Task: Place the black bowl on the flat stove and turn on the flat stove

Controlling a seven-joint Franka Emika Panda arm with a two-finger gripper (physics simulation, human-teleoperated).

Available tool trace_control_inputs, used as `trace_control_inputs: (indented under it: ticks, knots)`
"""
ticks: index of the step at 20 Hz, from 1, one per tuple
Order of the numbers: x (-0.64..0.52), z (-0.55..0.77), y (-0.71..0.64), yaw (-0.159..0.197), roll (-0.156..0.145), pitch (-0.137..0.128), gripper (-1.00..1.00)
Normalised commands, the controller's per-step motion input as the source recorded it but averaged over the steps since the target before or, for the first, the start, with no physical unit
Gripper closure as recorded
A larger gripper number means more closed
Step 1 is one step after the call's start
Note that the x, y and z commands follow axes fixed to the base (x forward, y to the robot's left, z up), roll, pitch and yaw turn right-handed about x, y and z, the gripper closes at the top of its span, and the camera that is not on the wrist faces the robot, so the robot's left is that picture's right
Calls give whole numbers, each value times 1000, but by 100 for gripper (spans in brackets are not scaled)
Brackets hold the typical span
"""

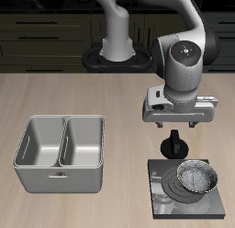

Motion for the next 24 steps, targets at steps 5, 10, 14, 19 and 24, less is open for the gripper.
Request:
trace_control_inputs:
  ticks: [5, 10, 14, 19, 24]
  knots:
    - [-158, -305, -99, -20, -26, 44, -100]
    - [-158, -277, -11, -18, -19, 48, -100]
    - [-163, -172, 139, -9, 20, 21, -100]
    - [-205, -171, 208, -17, 33, 30, -100]
    - [-145, -165, 106, 2, 18, 25, -100]
